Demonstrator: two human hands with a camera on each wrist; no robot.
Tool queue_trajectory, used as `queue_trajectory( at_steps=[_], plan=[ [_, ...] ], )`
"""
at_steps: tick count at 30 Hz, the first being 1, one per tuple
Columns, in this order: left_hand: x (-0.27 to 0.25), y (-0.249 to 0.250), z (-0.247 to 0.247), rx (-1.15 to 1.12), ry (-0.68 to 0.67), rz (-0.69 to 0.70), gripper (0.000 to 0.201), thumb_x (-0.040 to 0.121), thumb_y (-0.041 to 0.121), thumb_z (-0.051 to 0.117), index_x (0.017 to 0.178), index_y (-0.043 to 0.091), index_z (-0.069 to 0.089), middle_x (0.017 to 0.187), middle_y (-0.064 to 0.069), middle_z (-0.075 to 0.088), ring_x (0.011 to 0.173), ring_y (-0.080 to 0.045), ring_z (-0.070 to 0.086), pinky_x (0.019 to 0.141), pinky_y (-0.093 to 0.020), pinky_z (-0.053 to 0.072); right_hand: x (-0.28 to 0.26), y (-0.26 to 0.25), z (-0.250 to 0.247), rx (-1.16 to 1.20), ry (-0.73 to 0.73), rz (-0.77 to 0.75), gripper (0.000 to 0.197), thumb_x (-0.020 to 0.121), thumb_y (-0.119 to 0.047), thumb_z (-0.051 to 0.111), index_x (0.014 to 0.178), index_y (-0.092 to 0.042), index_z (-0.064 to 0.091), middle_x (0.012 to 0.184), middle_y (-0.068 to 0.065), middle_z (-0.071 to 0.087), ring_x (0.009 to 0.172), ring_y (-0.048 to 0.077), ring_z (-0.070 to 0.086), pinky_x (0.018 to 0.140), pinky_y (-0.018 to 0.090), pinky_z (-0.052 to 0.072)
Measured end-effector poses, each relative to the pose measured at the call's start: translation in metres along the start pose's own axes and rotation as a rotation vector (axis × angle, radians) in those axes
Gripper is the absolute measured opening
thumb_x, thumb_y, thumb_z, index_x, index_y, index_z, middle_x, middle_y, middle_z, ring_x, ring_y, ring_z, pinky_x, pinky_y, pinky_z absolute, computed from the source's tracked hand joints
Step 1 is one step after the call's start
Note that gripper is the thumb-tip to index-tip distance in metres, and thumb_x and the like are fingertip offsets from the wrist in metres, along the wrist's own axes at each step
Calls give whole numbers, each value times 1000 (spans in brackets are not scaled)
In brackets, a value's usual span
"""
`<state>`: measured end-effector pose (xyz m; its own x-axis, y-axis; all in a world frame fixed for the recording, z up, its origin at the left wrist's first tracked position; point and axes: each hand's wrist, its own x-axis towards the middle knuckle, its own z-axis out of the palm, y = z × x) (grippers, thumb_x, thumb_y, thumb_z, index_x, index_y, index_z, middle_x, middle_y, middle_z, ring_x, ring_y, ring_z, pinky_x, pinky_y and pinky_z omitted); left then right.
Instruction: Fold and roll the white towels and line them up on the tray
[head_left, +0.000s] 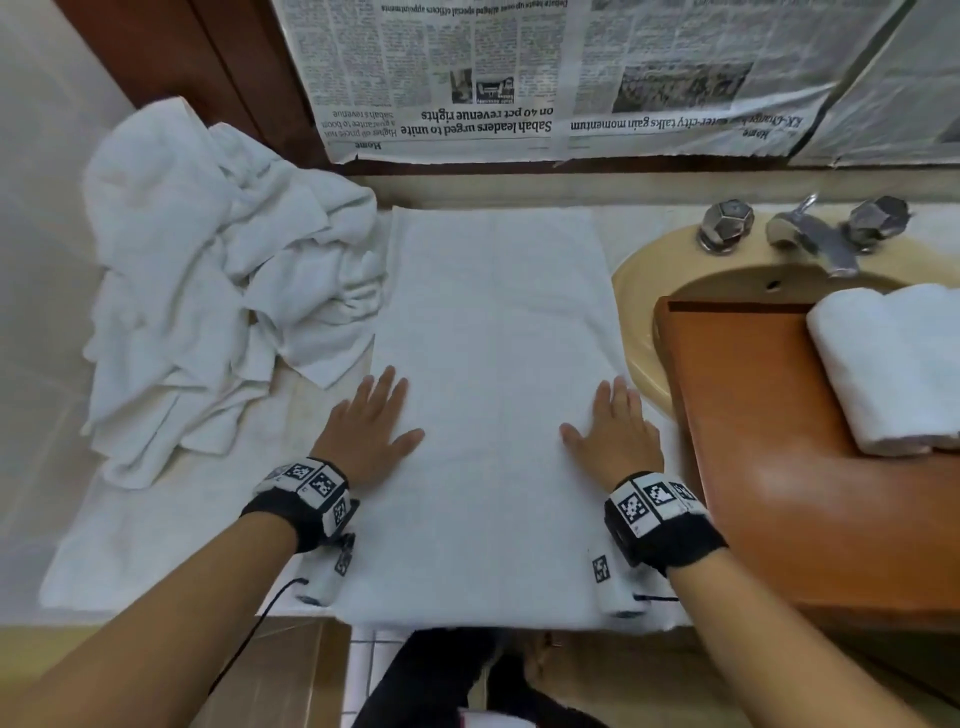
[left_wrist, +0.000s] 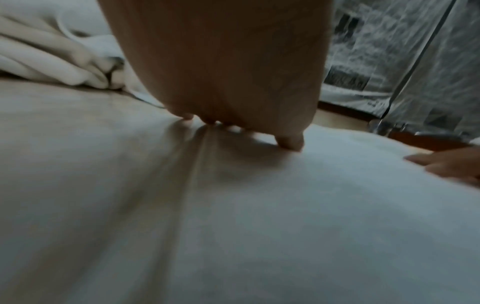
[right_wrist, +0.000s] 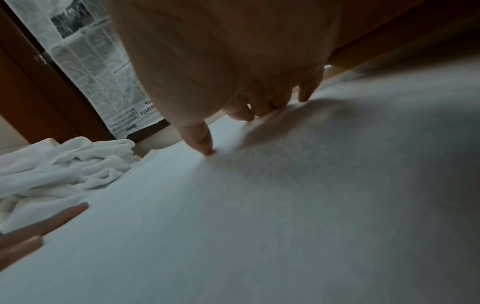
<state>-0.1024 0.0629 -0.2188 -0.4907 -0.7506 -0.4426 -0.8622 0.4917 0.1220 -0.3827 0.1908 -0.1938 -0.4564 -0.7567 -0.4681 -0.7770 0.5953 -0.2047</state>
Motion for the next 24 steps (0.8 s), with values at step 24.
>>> queue_trajectory(
  at_steps=[24],
  plan=[
    [-11,-16,-6,-124,26,-50,74,93,65,35,154,38,2,160,14,-17,149,-17,-10,119,-43,10,-23,1,-8,33,28,51,53,92,-46,47,136,-16,44,150,3,31,136,29,25,104,42,34]
  ],
)
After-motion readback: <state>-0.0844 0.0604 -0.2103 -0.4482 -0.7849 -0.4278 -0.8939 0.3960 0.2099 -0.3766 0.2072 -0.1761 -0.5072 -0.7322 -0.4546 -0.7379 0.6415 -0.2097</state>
